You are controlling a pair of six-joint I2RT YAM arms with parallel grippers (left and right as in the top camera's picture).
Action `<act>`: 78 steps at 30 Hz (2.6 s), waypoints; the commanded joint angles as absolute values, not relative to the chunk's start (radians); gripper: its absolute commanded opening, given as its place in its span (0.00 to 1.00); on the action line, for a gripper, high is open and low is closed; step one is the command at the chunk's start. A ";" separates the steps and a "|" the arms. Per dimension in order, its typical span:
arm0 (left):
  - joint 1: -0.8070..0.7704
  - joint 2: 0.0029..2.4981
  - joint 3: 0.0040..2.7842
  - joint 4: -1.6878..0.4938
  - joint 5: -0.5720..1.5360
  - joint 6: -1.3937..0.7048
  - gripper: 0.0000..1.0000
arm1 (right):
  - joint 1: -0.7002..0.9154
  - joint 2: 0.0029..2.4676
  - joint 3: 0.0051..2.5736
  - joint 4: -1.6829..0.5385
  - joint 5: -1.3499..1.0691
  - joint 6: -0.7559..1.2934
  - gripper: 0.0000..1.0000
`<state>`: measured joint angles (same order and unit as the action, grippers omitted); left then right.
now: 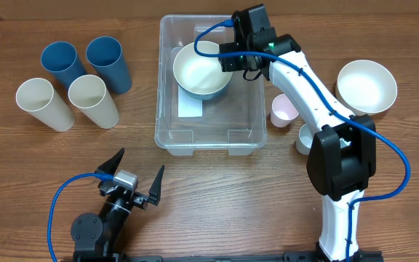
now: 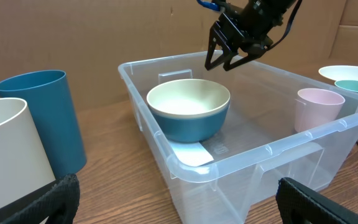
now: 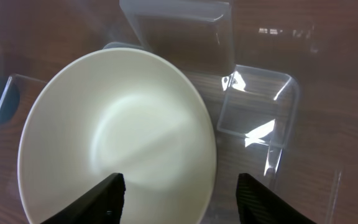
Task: Pack container
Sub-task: 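Lower the cream bowl into the blue bowl and release it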
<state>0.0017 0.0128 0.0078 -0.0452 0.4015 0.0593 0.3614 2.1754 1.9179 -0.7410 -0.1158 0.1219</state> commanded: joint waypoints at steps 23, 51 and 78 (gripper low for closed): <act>0.009 0.006 0.005 -0.044 0.416 0.056 1.00 | 0.566 2.092 1.868 -0.976 -0.263 -0.012 0.04; 0.009 0.006 0.005 -0.044 0.416 0.056 1.00 | 0.464 2.135 1.705 -0.594 -0.176 -0.035 0.04; 0.009 0.006 0.005 -0.044 0.416 0.056 1.00 | -0.398 2.050 2.071 -1.325 0.044 0.420 0.71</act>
<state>0.0017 0.0132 0.0078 -0.0452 0.4015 0.0593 -0.3542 2.0132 2.1204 -1.3300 0.0372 0.3809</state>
